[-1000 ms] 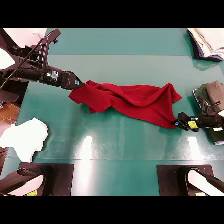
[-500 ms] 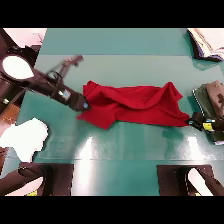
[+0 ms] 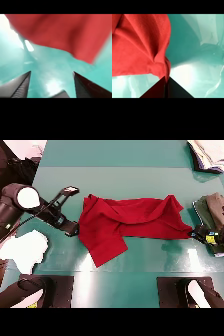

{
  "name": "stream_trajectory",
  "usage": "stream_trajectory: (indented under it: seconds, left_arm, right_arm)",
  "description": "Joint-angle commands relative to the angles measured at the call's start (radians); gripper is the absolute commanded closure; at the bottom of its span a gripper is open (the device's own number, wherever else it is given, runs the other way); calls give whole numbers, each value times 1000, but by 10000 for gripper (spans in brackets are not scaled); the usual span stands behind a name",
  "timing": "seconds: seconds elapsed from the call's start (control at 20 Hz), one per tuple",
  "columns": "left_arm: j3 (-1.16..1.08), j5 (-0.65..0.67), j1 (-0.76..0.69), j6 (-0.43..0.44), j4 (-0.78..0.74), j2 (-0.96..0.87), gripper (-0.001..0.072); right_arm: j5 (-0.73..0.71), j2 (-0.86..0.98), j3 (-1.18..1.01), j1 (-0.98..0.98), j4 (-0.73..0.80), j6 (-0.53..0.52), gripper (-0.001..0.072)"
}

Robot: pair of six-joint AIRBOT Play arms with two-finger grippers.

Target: Fold the shirts.

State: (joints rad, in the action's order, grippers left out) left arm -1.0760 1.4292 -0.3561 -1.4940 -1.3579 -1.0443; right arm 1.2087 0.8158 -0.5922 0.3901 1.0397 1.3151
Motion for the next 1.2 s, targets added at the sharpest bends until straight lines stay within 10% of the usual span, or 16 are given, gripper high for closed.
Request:
stream_trajectory:
  seconds: [0.0, 0.45, 1.15]
  left_arm:
    - [114, -145, 101, -126, -97, 51, 99]
    - [585, -540, 357, 116, 606, 50, 100]
    - [653, -629, 352, 212, 749, 36, 102]
  right_arm:
    - [-5, -2, -1, -8, 2, 0, 698]
    - [-14, -2, -1, -8, 1, 0, 698]
    - [-16, -2, -1, -8, 0, 0, 698]
